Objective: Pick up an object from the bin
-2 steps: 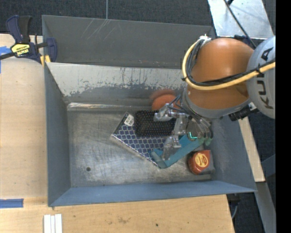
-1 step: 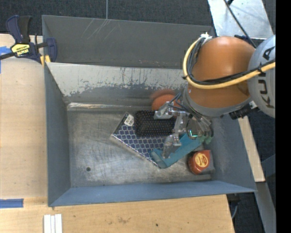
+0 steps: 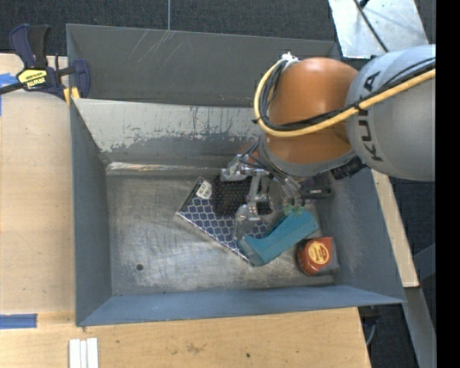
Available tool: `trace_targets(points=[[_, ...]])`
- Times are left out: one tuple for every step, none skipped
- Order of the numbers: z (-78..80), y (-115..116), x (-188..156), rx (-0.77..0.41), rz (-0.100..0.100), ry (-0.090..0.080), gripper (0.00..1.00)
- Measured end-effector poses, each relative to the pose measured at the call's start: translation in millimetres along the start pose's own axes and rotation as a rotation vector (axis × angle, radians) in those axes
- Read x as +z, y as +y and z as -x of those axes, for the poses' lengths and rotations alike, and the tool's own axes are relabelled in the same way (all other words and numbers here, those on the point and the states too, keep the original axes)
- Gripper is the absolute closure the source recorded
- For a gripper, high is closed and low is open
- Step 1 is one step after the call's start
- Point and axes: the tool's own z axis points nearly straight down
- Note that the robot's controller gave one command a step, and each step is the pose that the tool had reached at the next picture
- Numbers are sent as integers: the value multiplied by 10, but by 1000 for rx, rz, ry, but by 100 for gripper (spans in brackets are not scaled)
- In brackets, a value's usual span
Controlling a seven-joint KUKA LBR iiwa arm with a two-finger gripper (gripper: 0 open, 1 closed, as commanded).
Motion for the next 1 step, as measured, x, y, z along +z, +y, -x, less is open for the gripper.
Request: trace_targets(points=[[30, 120, 309, -132, 0, 15, 0]])
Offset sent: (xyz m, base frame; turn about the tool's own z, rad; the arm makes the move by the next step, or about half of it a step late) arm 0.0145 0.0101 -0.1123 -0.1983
